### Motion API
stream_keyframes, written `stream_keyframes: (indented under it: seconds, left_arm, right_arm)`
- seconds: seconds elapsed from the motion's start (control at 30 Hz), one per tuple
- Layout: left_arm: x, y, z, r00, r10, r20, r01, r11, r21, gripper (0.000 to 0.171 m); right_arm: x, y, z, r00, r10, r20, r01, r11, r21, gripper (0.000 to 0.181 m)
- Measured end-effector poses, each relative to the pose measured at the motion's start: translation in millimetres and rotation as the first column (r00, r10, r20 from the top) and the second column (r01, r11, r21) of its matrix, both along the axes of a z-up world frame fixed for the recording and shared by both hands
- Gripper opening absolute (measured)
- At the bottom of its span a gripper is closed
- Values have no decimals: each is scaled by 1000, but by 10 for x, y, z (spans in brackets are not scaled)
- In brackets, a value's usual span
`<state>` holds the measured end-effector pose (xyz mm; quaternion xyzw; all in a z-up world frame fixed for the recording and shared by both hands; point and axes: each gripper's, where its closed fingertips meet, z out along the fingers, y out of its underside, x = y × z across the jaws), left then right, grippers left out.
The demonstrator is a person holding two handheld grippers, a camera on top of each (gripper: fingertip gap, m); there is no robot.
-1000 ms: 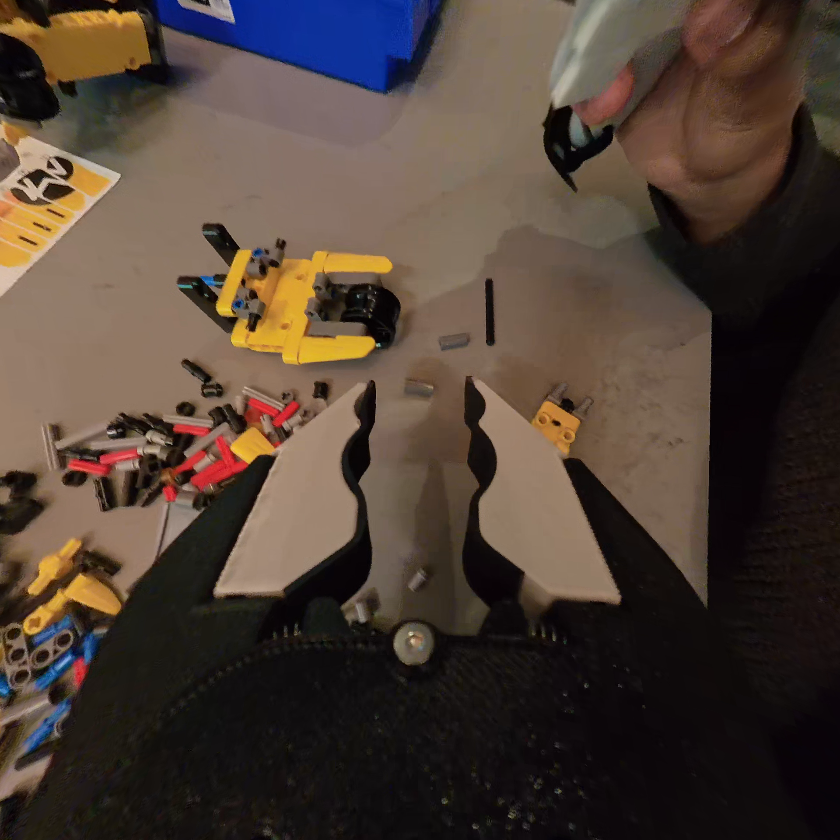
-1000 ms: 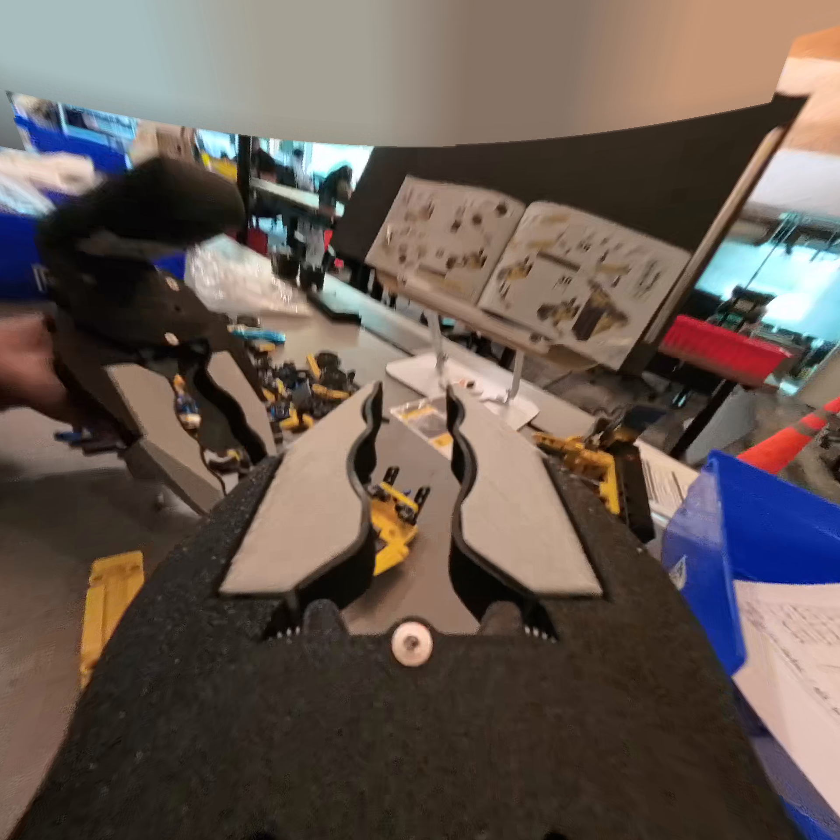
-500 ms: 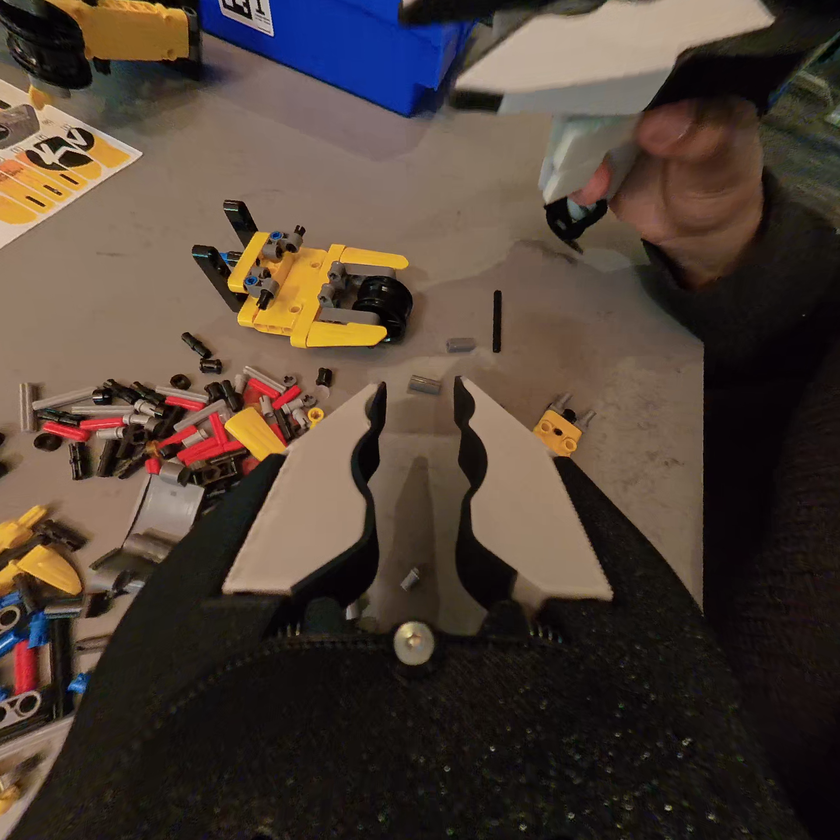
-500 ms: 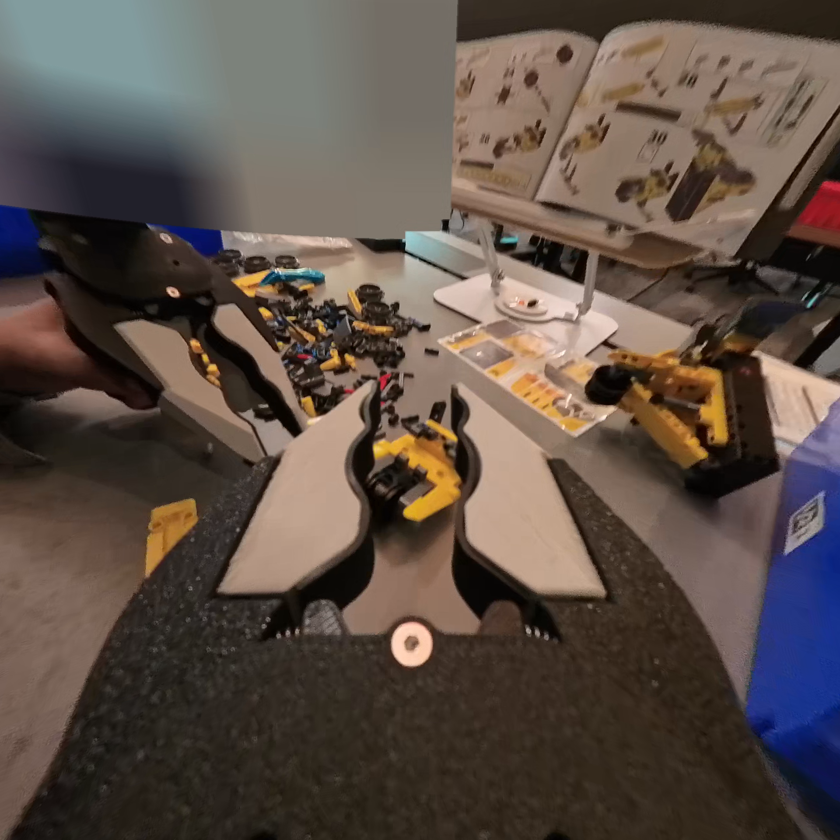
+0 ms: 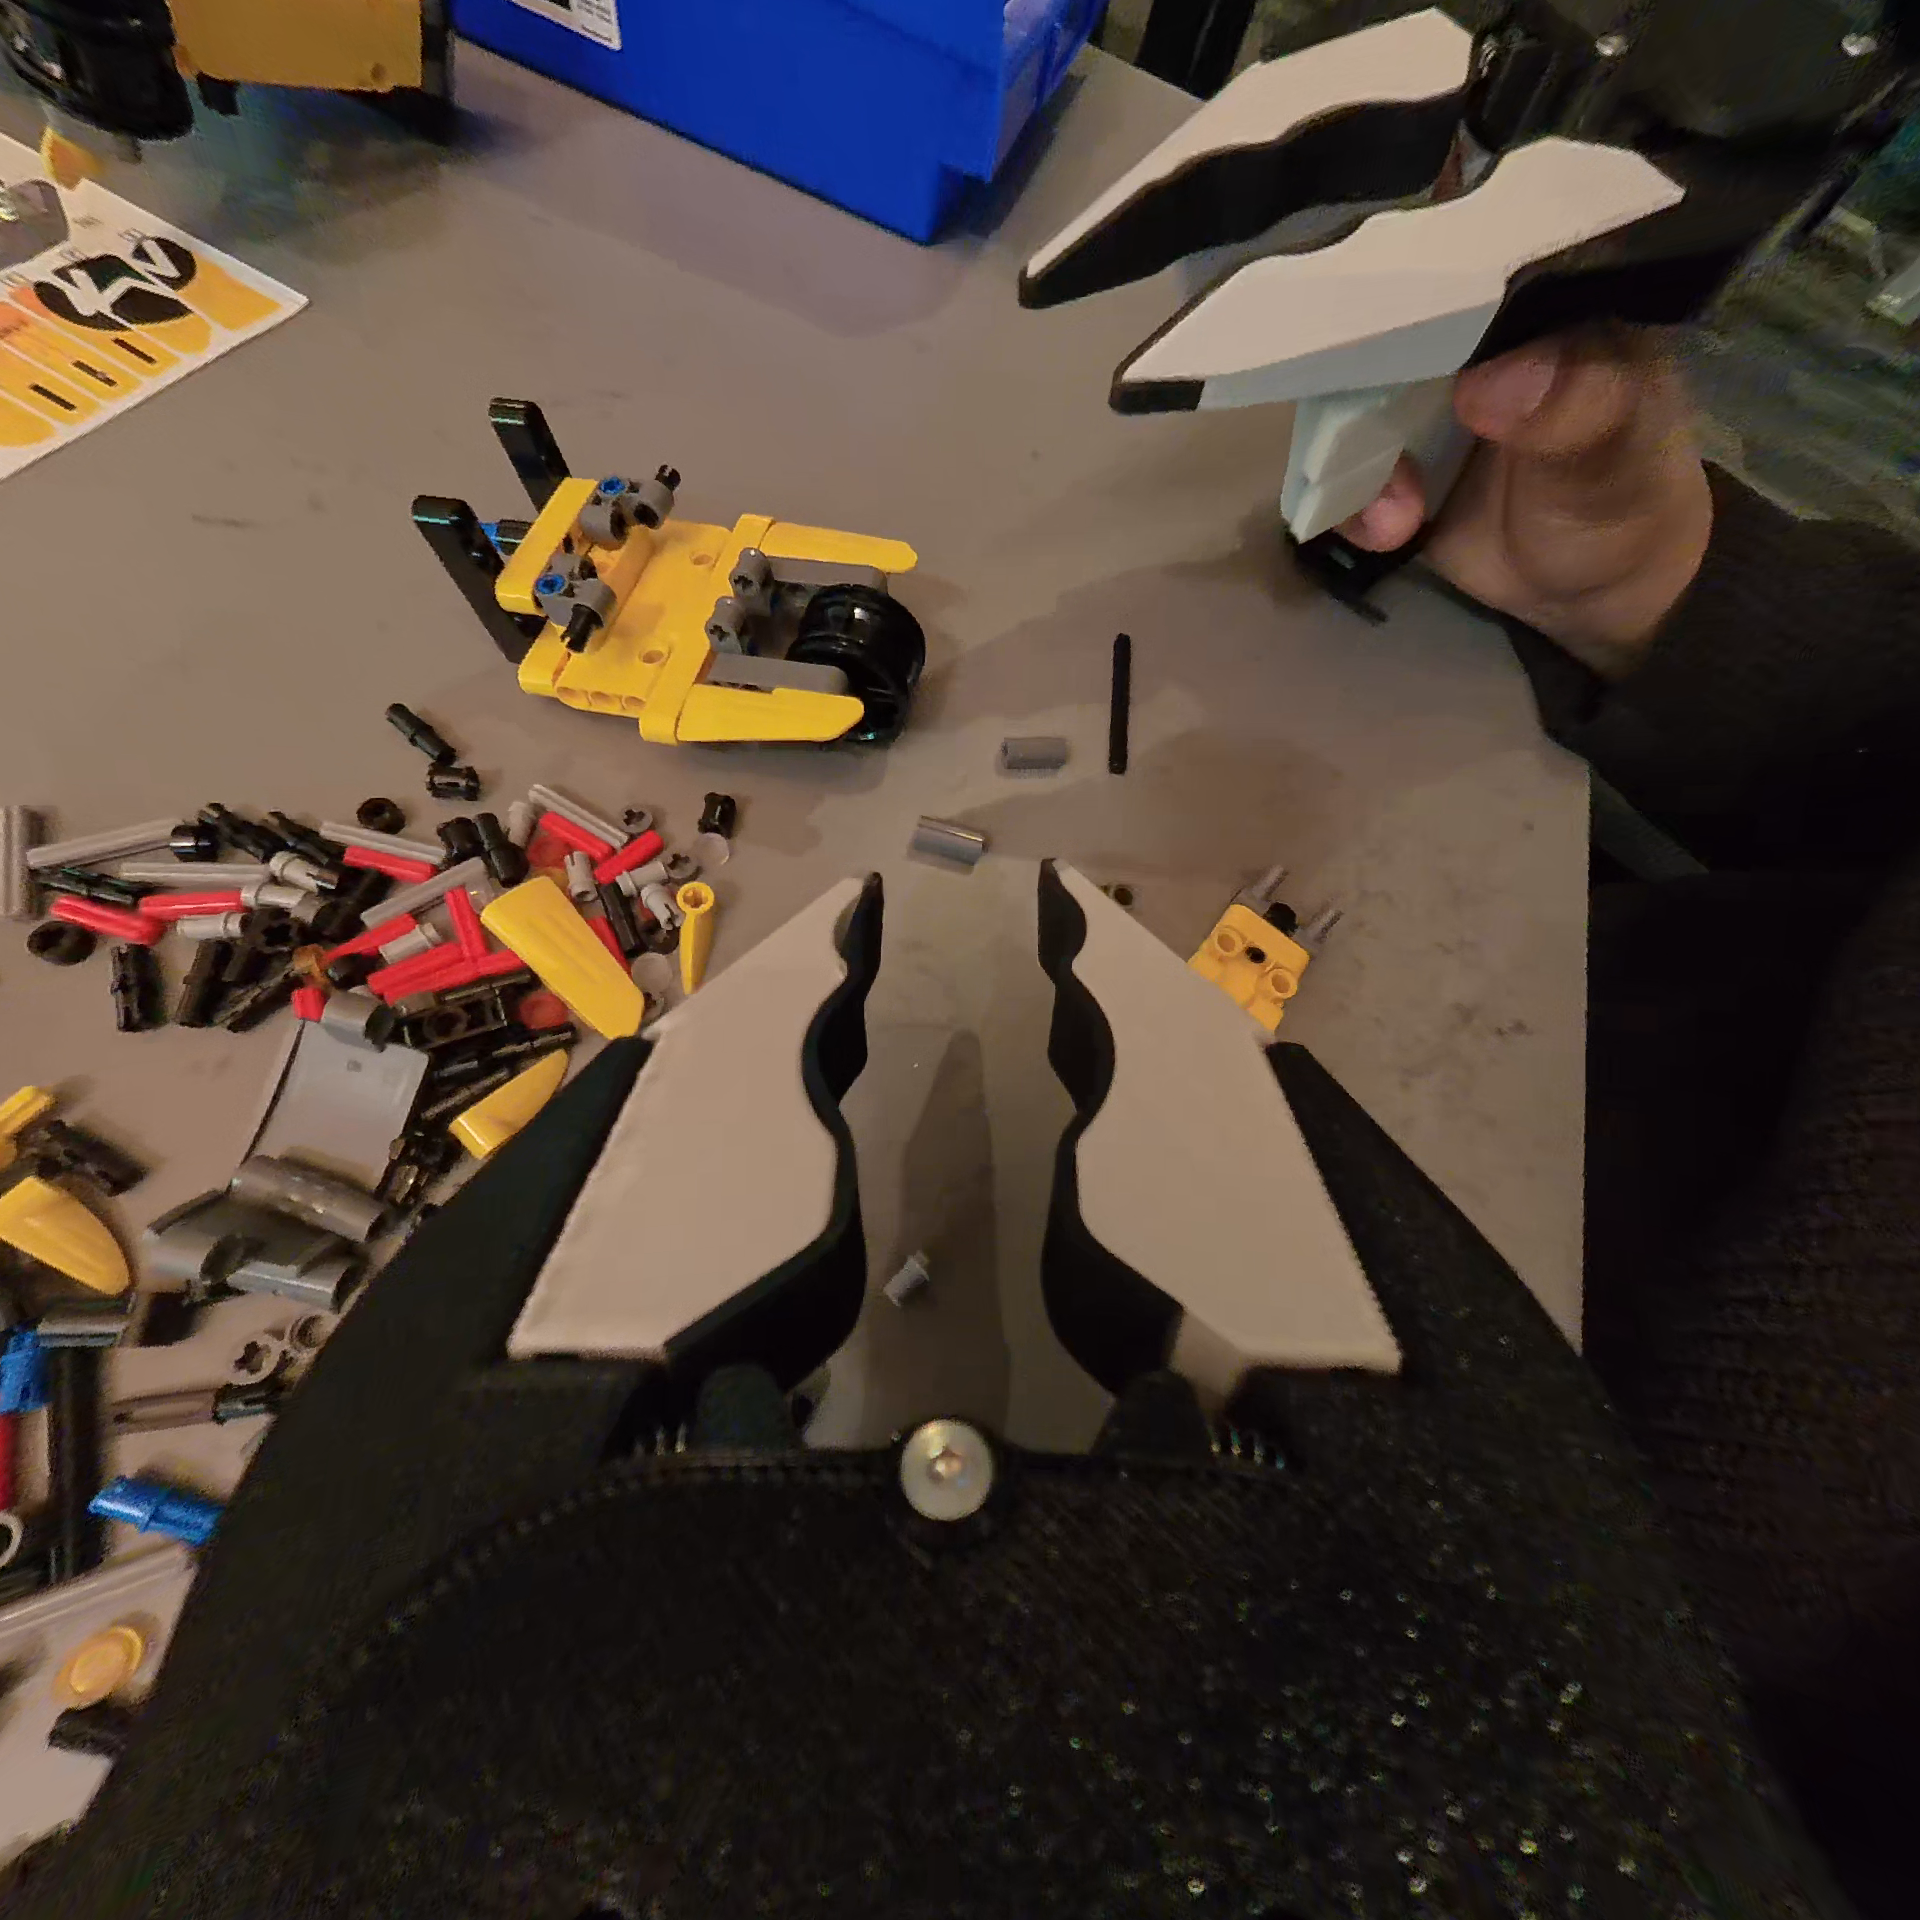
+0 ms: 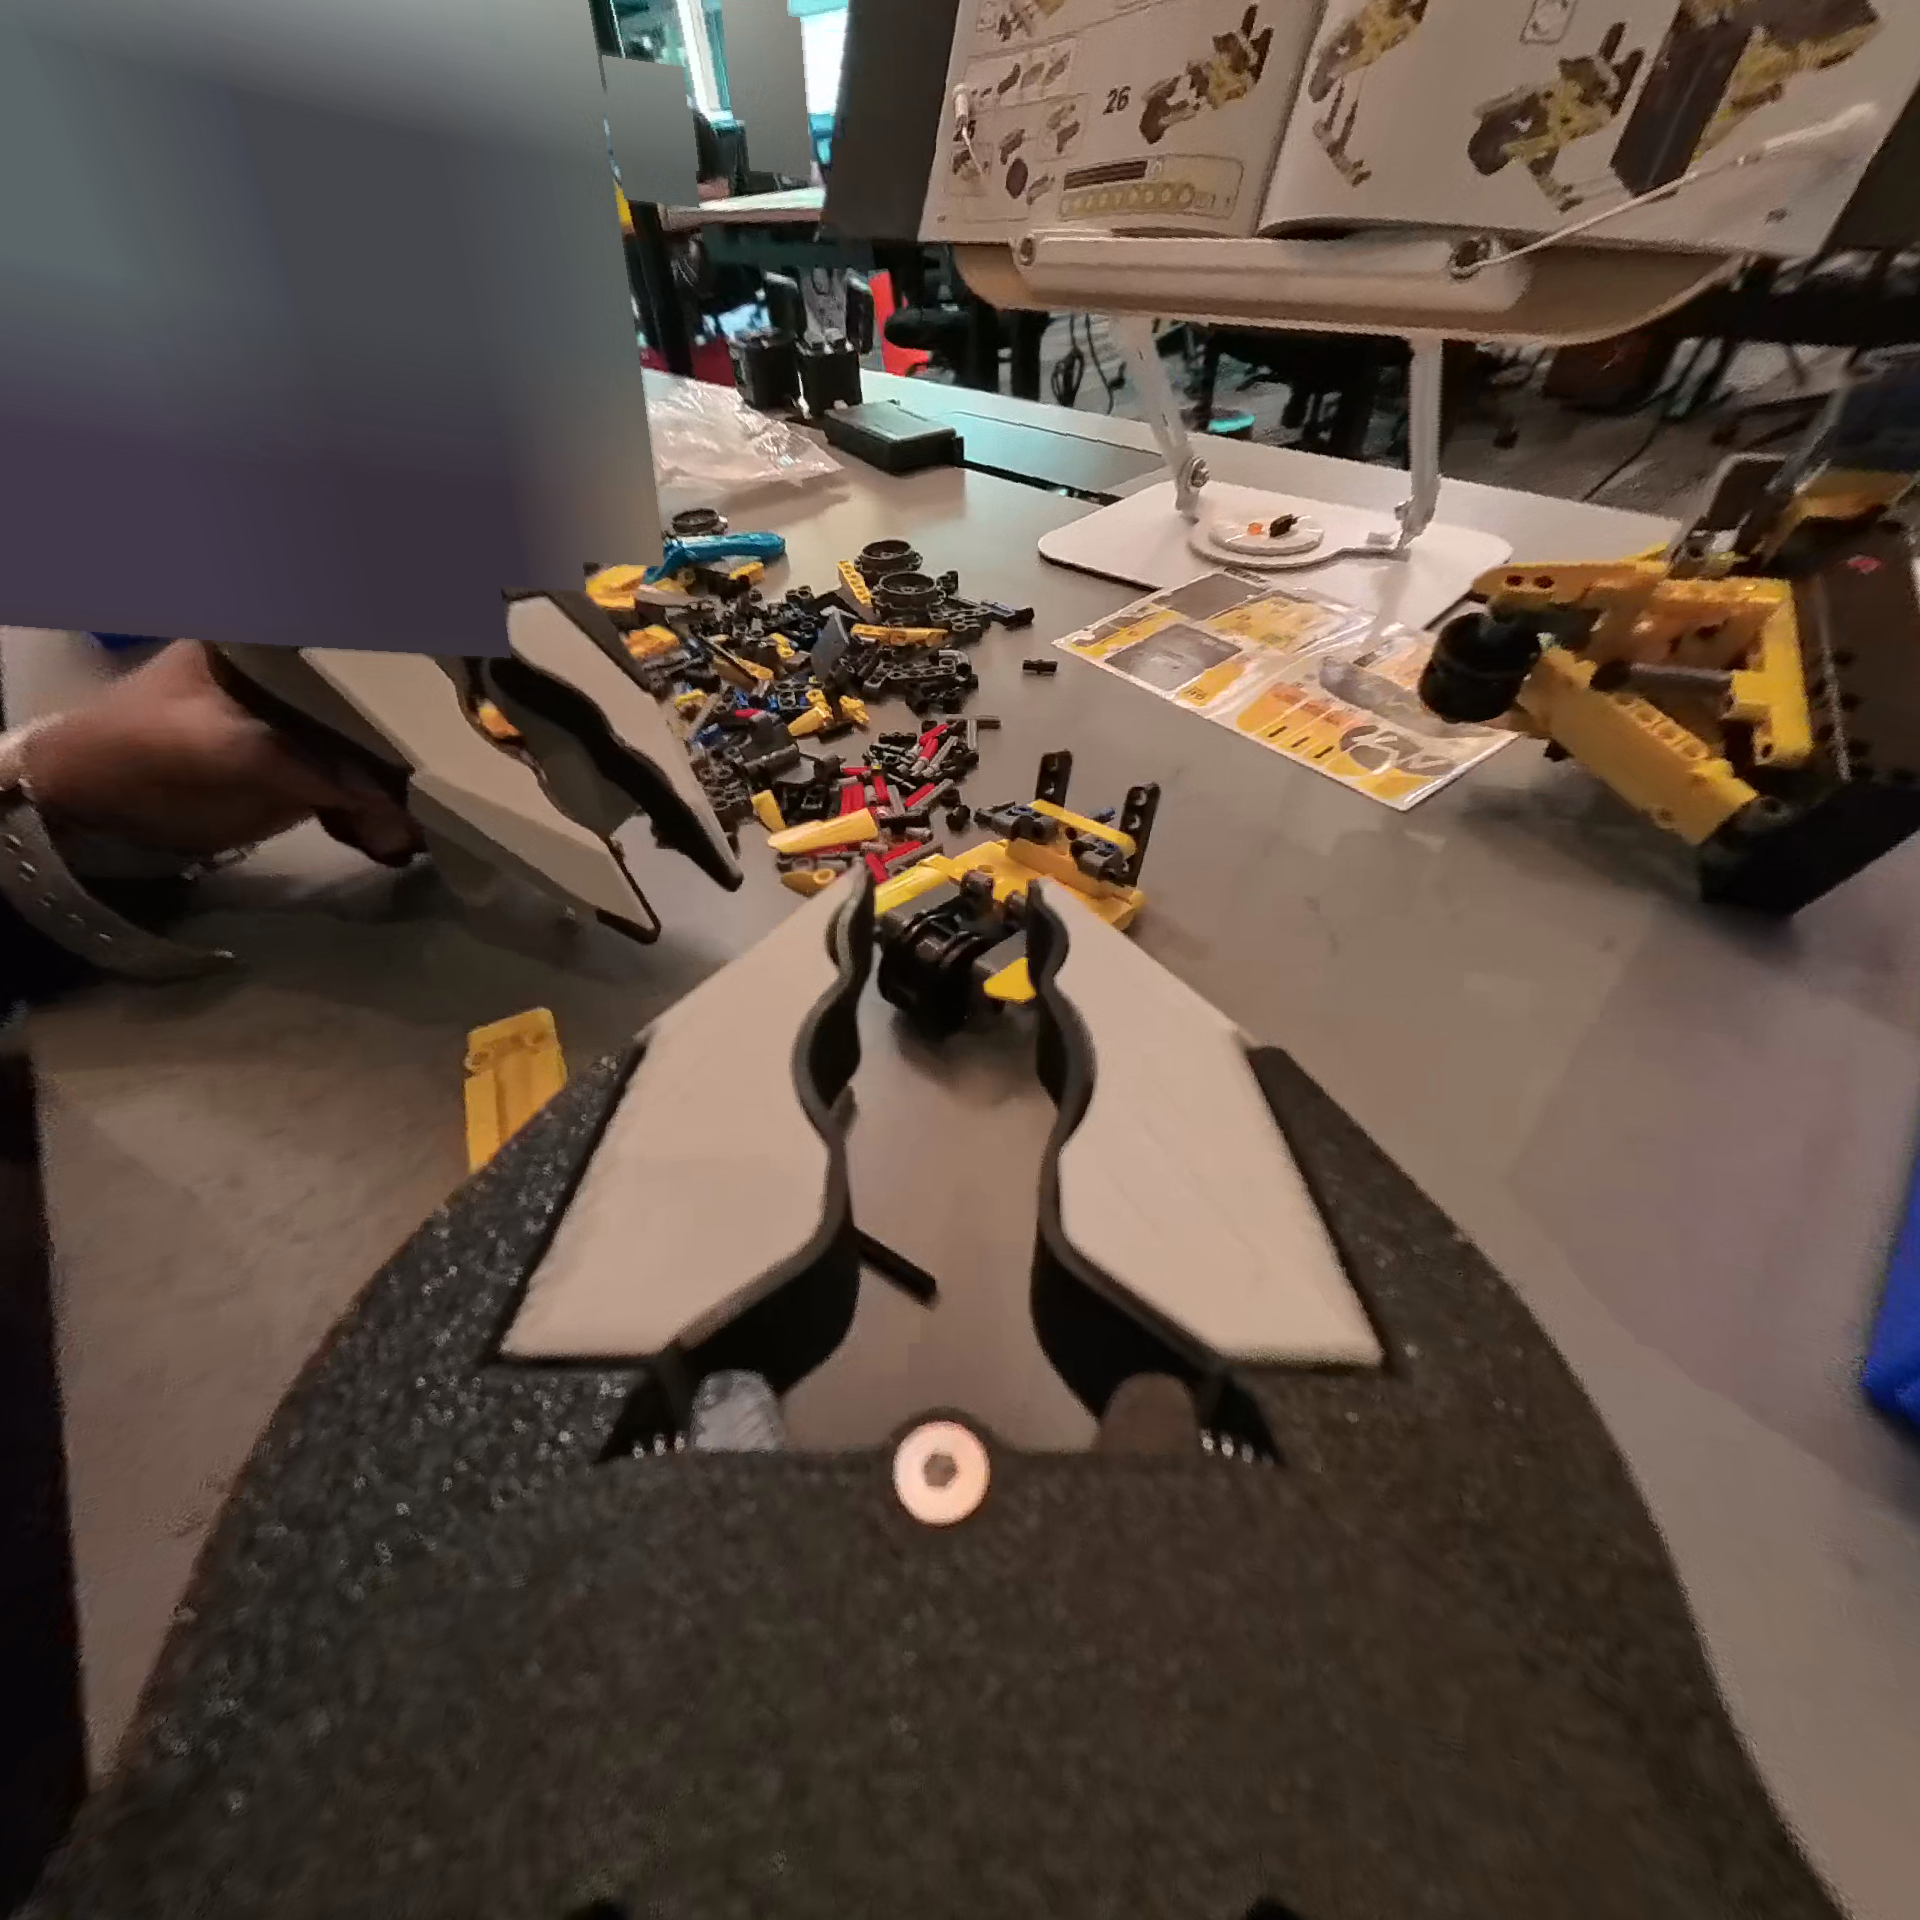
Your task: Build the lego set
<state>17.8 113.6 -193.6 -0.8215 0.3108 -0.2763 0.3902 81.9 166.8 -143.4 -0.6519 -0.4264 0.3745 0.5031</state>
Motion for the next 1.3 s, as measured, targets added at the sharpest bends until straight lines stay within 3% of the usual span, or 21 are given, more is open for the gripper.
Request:
stream_keyframes:
  seconds: [0.23, 0.43, 0.53, 0.63, 0.77, 0.9, 1.3]
  left_arm:
    - [-82, 76, 129, 998, 55, 42, -58, 997, 52, 28]
    - [-158, 176, 287, 989, 115, 94, -121, 991, 56, 32]
    - [-212, 265, 422, 981, 164, 101, -170, 983, 62, 35]
    - [-264, 364, 529, 975, 186, 120, -198, 975, 96, 35]
    - [-307, 416, 489, 971, 164, 175, -185, 976, 113, 30]
    - [-309, 397, 549, 957, 138, 255, -173, 978, 121, 31]
    - [-358, 442, 372, 968, 169, 188, -190, 977, 101, 32]
  right_arm:
    - [158, 123, 269, 983, -43, -176, 37, 999, -41, 29]
    - [-33, 310, 748, 992, 31, -119, -24, 998, 60, 38]
    - [-217, 367, 851, 994, 75, -75, -67, 992, 111, 37]
    - [-345, 387, 754, 992, 100, -74, -93, 991, 92, 33]
    - [-299, 416, 467, 993, 99, -65, -98, 995, 5, 33]
    - [-249, 477, 456, 989, 95, -118, -101, 994, -46, 35]
    - [-278, 503, 327, 991, 104, -89, -111, 991, -73, 38]
